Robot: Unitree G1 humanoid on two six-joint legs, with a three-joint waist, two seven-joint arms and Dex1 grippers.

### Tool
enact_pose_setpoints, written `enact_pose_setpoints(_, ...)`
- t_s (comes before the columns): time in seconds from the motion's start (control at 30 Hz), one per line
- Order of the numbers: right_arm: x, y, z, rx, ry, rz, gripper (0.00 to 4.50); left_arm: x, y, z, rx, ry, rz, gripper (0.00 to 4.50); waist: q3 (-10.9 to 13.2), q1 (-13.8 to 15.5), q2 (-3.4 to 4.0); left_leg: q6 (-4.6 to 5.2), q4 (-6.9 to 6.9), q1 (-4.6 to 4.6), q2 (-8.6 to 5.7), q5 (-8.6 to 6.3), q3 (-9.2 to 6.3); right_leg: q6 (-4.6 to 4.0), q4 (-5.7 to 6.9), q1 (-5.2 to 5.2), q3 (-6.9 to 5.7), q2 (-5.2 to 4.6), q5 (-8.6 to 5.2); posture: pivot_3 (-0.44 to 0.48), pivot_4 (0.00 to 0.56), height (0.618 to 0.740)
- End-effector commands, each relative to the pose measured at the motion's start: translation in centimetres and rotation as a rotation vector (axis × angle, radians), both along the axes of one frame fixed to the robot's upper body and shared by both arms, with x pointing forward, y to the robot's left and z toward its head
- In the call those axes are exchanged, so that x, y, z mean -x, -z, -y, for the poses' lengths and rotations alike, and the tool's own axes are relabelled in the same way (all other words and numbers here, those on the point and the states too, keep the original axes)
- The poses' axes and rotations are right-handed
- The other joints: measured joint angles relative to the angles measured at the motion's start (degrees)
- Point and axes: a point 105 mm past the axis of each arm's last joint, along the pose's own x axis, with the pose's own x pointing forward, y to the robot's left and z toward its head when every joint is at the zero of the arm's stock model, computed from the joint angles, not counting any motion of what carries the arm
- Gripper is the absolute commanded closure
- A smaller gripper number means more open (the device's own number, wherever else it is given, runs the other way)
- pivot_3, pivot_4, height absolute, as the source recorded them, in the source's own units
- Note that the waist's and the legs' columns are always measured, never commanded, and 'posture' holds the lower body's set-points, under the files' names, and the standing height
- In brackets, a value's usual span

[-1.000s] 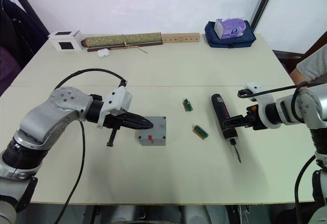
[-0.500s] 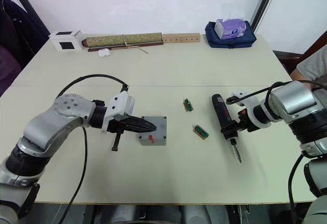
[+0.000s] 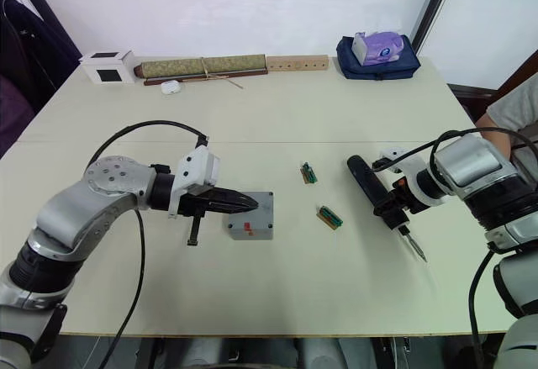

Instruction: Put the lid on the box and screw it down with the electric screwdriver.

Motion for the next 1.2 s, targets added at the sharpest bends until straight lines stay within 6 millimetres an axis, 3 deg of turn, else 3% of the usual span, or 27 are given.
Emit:
enact_pose_setpoints(0.03, -3.1, -3.0, 0.8, 0.031, -0.008, 0.205, 2.77, -0.6, -0.9, -0.6, 0.017, -0.024, 0.033, 4.50, 0.0, -0.3, -0.04, 0.00, 0.02, 0.01, -0.01, 0.00, 0.02, -0.01, 0.00, 0.01, 0.00, 0.00, 0.01, 0.000, 0.150, 0.740)
enact_pose_setpoints(0.1, -5.2, -7.7, -1.4, -0.153, -0.048, 0.411, 2.77, -1.3, -0.6, -1.3, 0.007, -0.055, 0.021, 4.50, 0.1, -1.1, -0.02, 0.00, 0.06, 0.07, -0.02, 0.00, 0.16, 0.03, -0.03, 0.03, 0.07, -0.01, 0.14, 0.000, 0.150, 0.740)
enact_pose_setpoints(0.2, -6.4, -14.4, -4.2, -0.380, -0.150, 0.796, 2.77, -2.2, -0.3, -2.3, -0.004, -0.094, 0.008, 4.50, 0.5, -1.6, 0.65, -0.03, 0.10, -0.02, -0.08, 0.04, 0.35, 0.17, 0.01, -0.16, 0.28, -0.03, 0.32, 0.000, 0.150, 0.740)
enact_pose_setpoints(0.27, -6.4, -17.0, -5.0, -0.481, -0.136, 0.981, 2.77, -2.6, -0.1, -2.9, -0.009, -0.111, 0.001, 4.50, 0.5, -1.5, 0.65, -0.03, 0.00, -0.07, -0.03, 0.04, 0.27, 0.15, 0.07, -0.28, 0.26, 0.11, 0.31, 0.000, 0.150, 0.740)
enact_pose_setpoints(0.37, -5.4, -18.8, -6.3, -0.631, -0.027, 1.120, 2.77, -3.1, -0.3, -3.0, -0.008, -0.120, -0.005, 4.50, 0.4, -1.0, 0.60, -0.03, -0.20, -0.27, 0.11, 0.05, 0.10, -0.07, 0.13, -0.52, 0.17, 0.22, 0.16, 0.000, 0.150, 0.740)
enact_pose_setpoints(0.43, -4.6, -19.1, -7.4, -0.737, 0.032, 1.141, 2.77, -3.2, -0.5, -2.9, -0.008, -0.118, -0.009, 4.50, 0.4, -0.7, 0.59, -0.04, -0.20, -0.46, 0.17, 0.05, 0.01, -0.17, 0.36, -0.69, 0.08, 0.19, 0.11, 0.000, 0.150, 0.740)
enact_pose_setpoints(0.57, -0.6, -18.8, -12.6, -0.974, -0.064, 1.224, 2.77, -3.5, -0.3, -2.8, -0.010, -0.112, -0.035, 4.50, 0.4, 0.2, 0.62, -0.33, 0.03, -1.04, 0.03, 0.22, 0.08, -0.05, 0.58, -1.23, 0.11, -0.10, 0.18, 0.000, 0.150, 0.740)
enact_pose_setpoints(0.77, 2.2, -15.6, -16.9, -0.932, -0.153, 1.257, 2.77, -3.4, 0.6, -2.9, -0.054, -0.100, -0.047, 4.50, 0.4, 0.1, 0.64, -0.33, 0.12, -1.06, -0.09, 0.22, 0.04, -0.03, 0.54, -1.23, 0.09, -0.08, 0.18, 0.000, 0.150, 0.740)
enact_pose_setpoints(0.9, 3.1, -14.3, -18.3, -0.913, -0.200, 1.251, 2.77, -3.9, 1.5, -2.5, -0.073, -0.105, -0.029, 4.50, 0.4, 0.0, 0.64, -0.34, 0.12, -0.96, -0.13, 0.23, 0.03, -0.04, 0.57, -1.19, 0.09, 0.00, 0.18, 0.000, 0.150, 0.740)
enact_pose_setpoints(1.2, 3.2, -12.1, -19.2, -0.852, -0.229, 1.235, 2.77, -3.3, 4.0, -1.7, -0.133, -0.071, -0.040, 4.50, 0.4, -0.1, 0.63, -0.35, 0.11, -0.91, -0.12, 0.24, 0.04, -0.04, 0.58, -1.17, 0.09, 0.01, 0.17, 0.000, 0.150, 0.740)
